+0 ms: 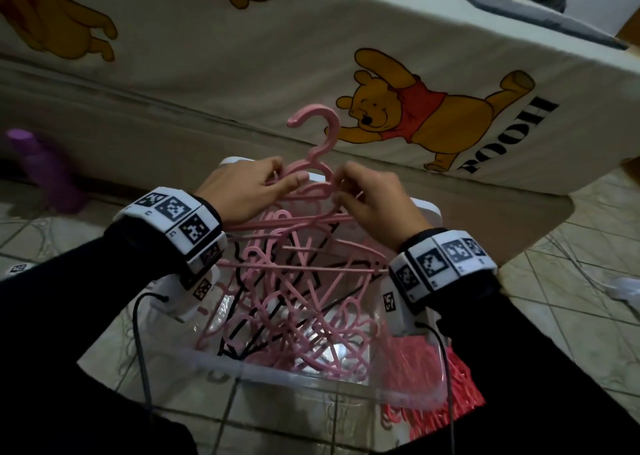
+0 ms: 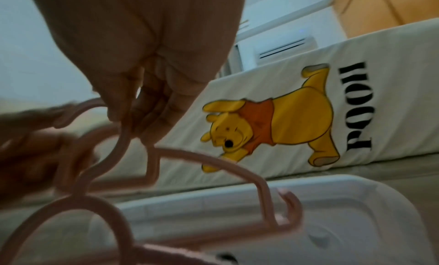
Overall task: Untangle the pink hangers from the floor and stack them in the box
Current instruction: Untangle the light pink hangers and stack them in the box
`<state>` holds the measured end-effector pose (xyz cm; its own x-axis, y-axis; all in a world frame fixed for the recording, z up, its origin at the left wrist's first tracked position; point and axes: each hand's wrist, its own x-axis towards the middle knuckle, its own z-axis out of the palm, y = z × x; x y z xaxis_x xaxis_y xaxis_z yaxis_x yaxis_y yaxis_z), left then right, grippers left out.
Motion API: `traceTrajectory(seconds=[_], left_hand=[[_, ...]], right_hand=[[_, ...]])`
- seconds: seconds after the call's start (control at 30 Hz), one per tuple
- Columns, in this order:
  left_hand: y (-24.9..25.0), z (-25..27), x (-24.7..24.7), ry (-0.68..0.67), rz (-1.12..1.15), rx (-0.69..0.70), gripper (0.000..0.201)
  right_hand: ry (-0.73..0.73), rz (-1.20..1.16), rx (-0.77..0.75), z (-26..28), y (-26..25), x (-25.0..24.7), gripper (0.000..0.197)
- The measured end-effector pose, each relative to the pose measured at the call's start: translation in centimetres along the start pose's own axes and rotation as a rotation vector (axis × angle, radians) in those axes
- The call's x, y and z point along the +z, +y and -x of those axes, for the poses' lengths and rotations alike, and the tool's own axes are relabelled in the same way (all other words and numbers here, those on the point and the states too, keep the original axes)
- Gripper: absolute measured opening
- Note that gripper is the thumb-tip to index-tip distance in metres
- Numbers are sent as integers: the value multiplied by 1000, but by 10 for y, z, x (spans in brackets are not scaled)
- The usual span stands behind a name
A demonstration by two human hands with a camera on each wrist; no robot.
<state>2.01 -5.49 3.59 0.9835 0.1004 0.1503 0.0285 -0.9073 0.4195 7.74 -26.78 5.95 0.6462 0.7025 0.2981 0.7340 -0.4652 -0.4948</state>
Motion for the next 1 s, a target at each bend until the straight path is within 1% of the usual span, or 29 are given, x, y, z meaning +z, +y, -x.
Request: traceTrajectory(seconds=[0.07, 0.13, 0.2, 0.27, 0.33, 0.4, 0.47, 0.57, 0.63, 0.7, 0.73, 0.8, 0.87, 0.93, 1.0], left_hand=[[1, 0, 2, -40, 56, 24, 86], [3, 1, 4, -62, 87, 47, 86], [5, 2, 7, -104, 92, 56, 79], [6, 3, 10, -162, 89, 69, 64], [5, 3, 13, -185, 56, 99, 49], [3, 1, 15, -172, -9, 128, 34], [2, -1, 16, -130, -76, 141, 24], [1, -1, 15, -34, -139, 139, 19], [-1, -1, 12, 14, -145, 113, 21], [-4, -2, 9, 41, -110, 92, 26], [-6, -2, 7, 46, -76, 87, 29], [-6, -3, 4, 42, -1, 64, 30], [-6, -4, 2, 34, 37, 39, 26], [-5, -4, 2, 45, 6, 32, 23], [-3, -4, 4, 65, -49, 36, 23]], right_hand=[[61, -27, 2, 0, -2, -9, 10], [97, -42, 14, 0, -2, -13, 7], [145, -73, 42, 1, 1, -17, 6], [192, -129, 64, 1, 3, -19, 7], [226, -163, 55, 0, 4, -21, 7], [264, -180, 33, -2, 2, -21, 8], [301, -175, 21, -4, 1, -20, 9], [339, -135, 32, -5, 3, -21, 10], [321, -96, 44, -4, 8, -20, 11], [214, -40, 46, -1, 12, -13, 11], [120, -20, 46, 2, 14, -6, 10], [-136, 74, 30, 8, 16, 17, 9], [-381, 246, -6, 15, 14, 49, 12], [-556, 401, -63, 23, 10, 84, 17], [-680, 502, -166, 31, 7, 116, 21]])
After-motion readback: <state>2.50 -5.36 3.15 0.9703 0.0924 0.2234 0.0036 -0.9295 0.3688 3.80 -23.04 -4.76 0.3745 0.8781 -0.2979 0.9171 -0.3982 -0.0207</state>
